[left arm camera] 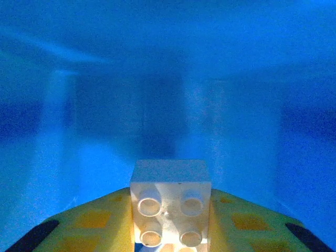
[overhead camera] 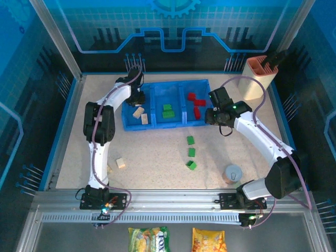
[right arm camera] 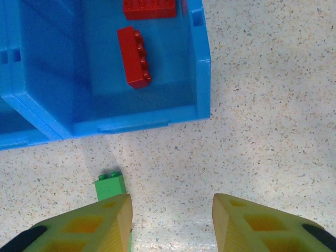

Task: Sort the legos into containers by color
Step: Place the lego in the container, then pick up the lego from the center of the table.

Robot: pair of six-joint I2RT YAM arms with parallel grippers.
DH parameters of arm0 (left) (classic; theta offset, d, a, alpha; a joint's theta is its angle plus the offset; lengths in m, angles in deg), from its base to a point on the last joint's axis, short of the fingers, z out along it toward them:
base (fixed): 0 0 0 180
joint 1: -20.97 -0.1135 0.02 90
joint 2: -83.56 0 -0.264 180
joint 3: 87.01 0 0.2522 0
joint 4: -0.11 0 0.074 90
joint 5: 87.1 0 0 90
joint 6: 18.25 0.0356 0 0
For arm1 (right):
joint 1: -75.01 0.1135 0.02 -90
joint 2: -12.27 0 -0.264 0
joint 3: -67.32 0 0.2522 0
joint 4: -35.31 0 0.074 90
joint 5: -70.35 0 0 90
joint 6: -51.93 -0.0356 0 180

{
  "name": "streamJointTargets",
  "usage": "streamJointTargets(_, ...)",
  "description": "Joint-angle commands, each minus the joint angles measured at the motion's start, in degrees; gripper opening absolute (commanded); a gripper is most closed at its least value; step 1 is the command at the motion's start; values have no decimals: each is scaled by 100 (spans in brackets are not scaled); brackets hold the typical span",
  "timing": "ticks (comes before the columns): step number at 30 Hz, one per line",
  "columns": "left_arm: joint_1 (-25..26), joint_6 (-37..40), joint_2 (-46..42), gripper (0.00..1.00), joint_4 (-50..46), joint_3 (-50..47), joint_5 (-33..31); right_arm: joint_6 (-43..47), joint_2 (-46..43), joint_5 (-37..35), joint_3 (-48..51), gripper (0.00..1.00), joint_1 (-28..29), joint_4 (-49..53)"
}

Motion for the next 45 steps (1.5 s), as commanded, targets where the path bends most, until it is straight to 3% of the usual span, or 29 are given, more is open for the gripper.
streamJointTargets(1,-96,-154,239,35,64,257,-103,-57,-184,-134,76,45,97,179)
streamJointTargets(10,-97,-206,310,42,99,221,-18,-79,-220,-119,77,45,106,210)
streamJointTargets(27,-94,-84,-594,44,-246,114,294,-97,41,99,-70,45,220,261)
streamJointTargets(45,-182,179,-2703,43,-374,-1968,580,-106,1175,379,-237,46,619,7)
